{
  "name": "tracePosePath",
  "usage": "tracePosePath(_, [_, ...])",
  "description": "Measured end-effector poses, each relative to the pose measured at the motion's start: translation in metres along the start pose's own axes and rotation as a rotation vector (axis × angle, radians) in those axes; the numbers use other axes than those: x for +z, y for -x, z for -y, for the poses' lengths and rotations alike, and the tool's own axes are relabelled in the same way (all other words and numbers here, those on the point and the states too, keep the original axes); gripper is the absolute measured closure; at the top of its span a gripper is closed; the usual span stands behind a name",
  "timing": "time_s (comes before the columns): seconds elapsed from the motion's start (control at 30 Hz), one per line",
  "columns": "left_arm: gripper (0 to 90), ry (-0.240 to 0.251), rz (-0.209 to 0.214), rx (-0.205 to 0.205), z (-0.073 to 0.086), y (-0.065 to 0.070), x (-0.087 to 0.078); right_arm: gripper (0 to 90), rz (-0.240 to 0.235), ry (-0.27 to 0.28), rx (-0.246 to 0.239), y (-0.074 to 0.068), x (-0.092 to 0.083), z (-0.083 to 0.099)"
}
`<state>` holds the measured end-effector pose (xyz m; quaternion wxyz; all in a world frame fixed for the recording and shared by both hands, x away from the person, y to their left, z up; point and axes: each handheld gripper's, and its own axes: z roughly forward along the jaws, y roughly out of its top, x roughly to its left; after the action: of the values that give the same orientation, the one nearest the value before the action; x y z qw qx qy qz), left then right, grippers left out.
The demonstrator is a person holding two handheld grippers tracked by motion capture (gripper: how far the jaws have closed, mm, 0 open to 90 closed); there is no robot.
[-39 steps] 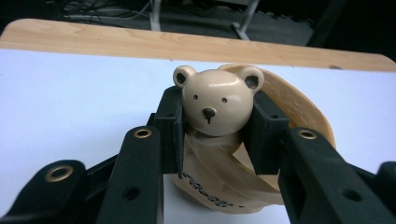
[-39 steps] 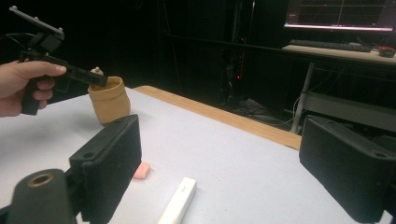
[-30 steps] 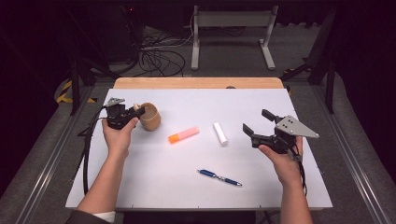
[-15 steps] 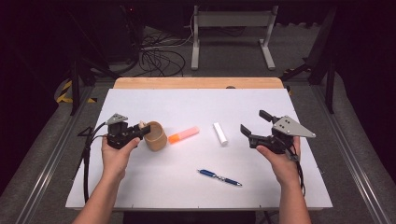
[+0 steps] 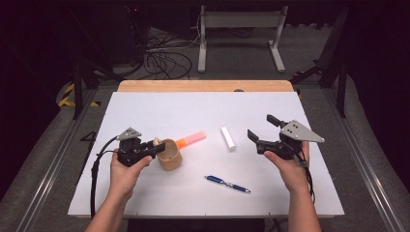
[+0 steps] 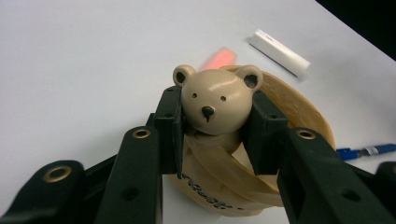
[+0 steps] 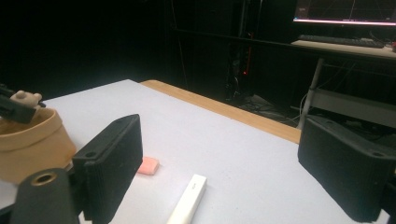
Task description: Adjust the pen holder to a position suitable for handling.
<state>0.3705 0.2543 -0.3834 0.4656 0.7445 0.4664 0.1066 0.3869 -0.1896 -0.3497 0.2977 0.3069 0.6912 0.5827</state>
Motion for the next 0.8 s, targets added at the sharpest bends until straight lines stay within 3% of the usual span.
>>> tracePosePath(0.47, [62.4, -0.046, 0.05, 0.048, 0.01, 0.02, 0.009, 15.3, -0.002, -0.013, -0.001, -0.003, 0.004, 0.002])
tracePosePath(0.67, [62.3, -0.033, 0.033, 0.081, 0.012, 0.023, 0.01, 15.5, 0.001, -0.02, -0.002, -0.004, 0.006, 0.004])
tracePosePath(0.8, [62.2, -0.017, 0.044, 0.079, 0.014, 0.023, 0.01, 15.9, 0.001, -0.023, -0.006, -0.005, 0.008, 0.005])
